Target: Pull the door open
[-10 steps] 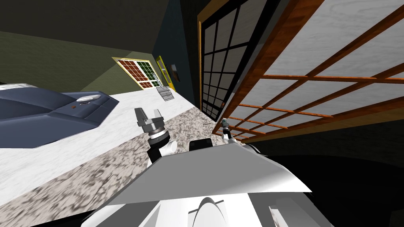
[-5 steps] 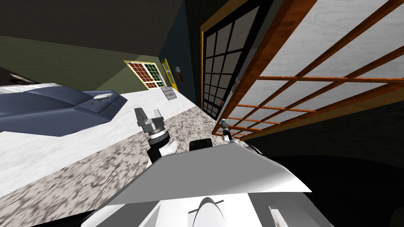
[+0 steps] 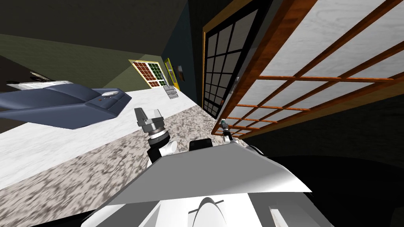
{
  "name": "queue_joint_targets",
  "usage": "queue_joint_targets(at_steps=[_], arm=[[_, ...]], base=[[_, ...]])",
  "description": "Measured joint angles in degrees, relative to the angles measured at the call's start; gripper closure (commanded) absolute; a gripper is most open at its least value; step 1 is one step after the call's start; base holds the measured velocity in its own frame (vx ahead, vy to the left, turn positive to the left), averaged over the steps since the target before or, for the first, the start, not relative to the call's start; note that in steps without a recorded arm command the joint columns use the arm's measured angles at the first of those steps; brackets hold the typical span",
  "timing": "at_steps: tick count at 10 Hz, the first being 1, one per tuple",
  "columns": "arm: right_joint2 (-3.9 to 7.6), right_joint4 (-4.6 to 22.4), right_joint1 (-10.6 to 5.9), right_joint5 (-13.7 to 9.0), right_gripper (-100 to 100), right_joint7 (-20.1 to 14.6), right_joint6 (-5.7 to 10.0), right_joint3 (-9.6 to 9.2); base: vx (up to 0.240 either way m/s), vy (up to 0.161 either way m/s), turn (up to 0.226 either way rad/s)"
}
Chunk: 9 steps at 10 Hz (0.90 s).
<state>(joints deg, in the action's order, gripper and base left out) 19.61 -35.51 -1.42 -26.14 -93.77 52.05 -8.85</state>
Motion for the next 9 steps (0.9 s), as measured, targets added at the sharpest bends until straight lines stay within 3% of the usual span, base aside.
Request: queue_joint_targets(at_steps=[4,7,9], arm=[[1.66,-0.12,1.21,1.69,100,-3.05,1.60,-3.06],[2.51,-1.21,2.24,2.37,100,-4.25,1.77,-4.33],[3.33,-1.12,2.46,3.06,100,-5.35,2.87,-5.22]], base=[[-0.196,-0.021,0.062],[-0.134,-0.017,0.034],[-0.196,-0.046,0.087]])
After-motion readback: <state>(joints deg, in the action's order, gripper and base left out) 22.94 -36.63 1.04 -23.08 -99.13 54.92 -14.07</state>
